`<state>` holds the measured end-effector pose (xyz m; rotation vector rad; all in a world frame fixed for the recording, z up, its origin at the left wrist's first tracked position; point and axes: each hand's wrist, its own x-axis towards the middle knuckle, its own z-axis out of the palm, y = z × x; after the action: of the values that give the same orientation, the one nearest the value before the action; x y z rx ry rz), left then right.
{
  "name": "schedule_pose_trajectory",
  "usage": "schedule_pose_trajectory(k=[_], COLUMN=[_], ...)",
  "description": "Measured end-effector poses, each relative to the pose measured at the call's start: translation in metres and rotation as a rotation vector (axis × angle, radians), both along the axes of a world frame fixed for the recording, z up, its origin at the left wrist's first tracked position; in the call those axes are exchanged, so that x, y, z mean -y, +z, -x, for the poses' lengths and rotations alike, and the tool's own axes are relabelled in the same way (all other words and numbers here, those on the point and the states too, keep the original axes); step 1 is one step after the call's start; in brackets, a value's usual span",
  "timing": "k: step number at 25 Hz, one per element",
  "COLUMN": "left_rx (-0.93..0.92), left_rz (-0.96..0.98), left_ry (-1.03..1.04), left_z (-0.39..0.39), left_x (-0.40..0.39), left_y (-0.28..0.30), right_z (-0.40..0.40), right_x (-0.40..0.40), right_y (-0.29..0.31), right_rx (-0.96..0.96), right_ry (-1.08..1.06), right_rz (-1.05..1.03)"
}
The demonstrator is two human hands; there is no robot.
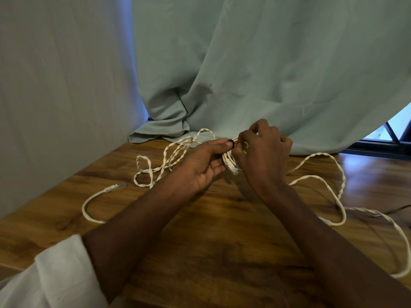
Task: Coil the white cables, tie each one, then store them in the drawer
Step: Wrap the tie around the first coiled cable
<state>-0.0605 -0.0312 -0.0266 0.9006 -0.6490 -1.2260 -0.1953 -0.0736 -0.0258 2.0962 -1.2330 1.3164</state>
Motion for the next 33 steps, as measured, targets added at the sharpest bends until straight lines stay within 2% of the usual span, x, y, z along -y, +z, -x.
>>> schedule_pose_trajectory(k=[10,13,21,27,30,33], left_rx=[0.1,0.074,0.063,0.034,-0.025,-0.146], left_rz=[0.037,0.038,0.027,0.04,0.042,0.044], left_ry=[0.011,0.018,0.019,0.013,0.012,0.007], left_z=[-0.0071,-0.0053,-0.0014,-0.0048,-0.0018,-0.001], left_x=[-0.0023,-0.0027,-0.0028,-0.0054,-0.0064,-0.0071], left_y=[0.0009,0.0001,-0.0009,0.0029,0.0058,0.0085], right_z=[-0.0006,-0.0019,-0.0011,0.001,-0.0005,-0.0029], right_x=[-0.0014,-0.0019,-0.0008,0.0018,-0.0005,-0.0019], right_y=[-0.0052,-0.0042,0.0008,0.0015,0.0026,0.0038], right_rx=[-0.088,-0.049,-0.11,-0.135,-0.059,0.077], right_ry=[0.013,-0.005,-0.046,0.082,0.105,0.219], right_rz=[0.065,0.069,0.018,0.104,0.087,0.013])
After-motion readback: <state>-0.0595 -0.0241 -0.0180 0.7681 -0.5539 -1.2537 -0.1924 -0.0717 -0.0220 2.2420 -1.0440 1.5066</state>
